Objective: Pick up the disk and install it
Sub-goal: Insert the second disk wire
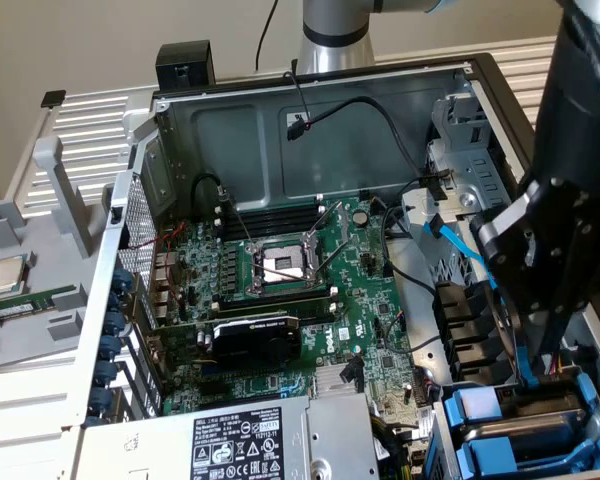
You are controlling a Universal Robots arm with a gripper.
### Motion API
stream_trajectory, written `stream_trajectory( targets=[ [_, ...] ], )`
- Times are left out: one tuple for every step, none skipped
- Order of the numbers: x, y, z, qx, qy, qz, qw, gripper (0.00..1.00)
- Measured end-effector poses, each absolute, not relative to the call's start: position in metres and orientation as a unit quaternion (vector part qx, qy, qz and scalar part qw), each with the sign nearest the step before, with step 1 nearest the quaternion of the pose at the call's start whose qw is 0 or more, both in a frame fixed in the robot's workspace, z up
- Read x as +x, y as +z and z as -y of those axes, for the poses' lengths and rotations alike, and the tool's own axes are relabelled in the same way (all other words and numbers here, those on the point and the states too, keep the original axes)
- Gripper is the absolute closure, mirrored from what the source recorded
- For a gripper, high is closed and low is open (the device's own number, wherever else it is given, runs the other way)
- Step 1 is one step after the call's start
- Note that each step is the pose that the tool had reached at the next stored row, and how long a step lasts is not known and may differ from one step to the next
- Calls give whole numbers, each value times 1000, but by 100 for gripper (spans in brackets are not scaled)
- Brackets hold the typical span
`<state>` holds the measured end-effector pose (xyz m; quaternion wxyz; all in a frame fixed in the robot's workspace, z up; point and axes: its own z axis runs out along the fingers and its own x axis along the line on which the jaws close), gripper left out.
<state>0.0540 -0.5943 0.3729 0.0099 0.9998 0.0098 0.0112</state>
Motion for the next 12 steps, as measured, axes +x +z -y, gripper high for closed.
stream_trajectory(
  targets=[
    [55,377,594,1000,11,-10,10,89],
    [56,382,593,1000,11,-10,11,89],
    [57,386,593,1000,11,-10,11,89],
    [57,390,592,1000,11,-10,12,89],
    [57,393,590,1000,11,-10,12,89],
    [57,396,588,1000,11,-10,13,89],
    [57,397,587,1000,11,-10,14,89],
    [57,397,585,1000,11,-10,15,89],
    [57,397,585,1000,10,-10,17,89],
    [57,397,585,1000,10,-10,17,89],
    [57,397,585,1000,10,-10,17,89],
    [57,397,585,1000,10,-10,17,89]
  ],
)
